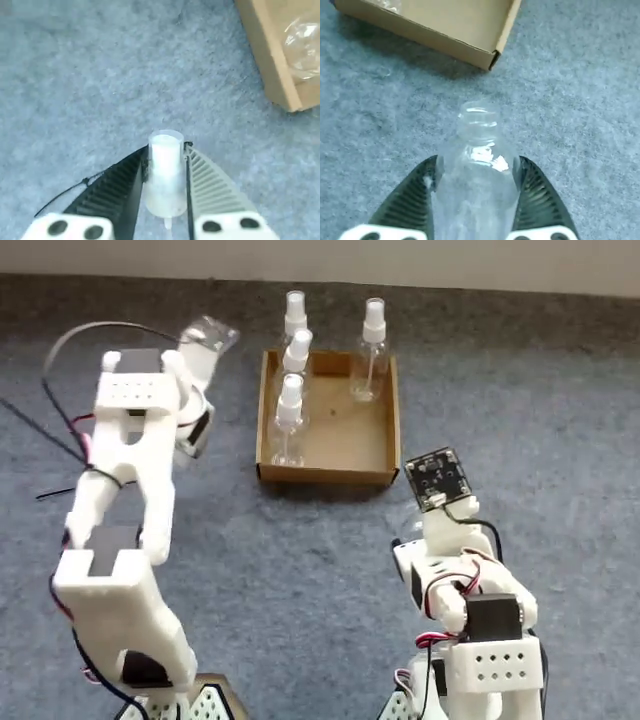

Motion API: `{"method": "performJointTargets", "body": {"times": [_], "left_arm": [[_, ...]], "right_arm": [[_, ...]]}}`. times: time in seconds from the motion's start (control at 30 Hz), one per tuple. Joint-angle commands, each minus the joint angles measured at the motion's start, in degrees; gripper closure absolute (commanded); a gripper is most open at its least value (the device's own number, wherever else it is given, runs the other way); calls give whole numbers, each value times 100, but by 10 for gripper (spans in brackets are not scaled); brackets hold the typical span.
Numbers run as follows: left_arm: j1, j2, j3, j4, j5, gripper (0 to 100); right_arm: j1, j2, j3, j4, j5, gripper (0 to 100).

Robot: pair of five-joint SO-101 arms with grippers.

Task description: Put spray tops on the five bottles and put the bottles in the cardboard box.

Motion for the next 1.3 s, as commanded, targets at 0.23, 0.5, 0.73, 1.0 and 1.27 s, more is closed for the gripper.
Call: {"method": "performJointTargets", "body": {"times": [0.23,0.5,0.73,1.0,1.27], "left_arm": [[-251,-3486,-295,1248,607,987],[514,-5138,-321,1178,1591,987],[1631,-5965,-295,264,2409,987],[3073,-6141,-286,-1108,2523,996],[3486,-6176,1297,-2769,2514,996]], "right_arm": [[-1341,-488,-611,-1077,-545,995],[-2765,-1174,840,-3705,-1697,995],[-2993,-2097,2290,-4435,-1697,995],[-2993,-3266,2818,-4163,-1697,995],[-2993,-3204,2818,-4110,-1697,995]]}}
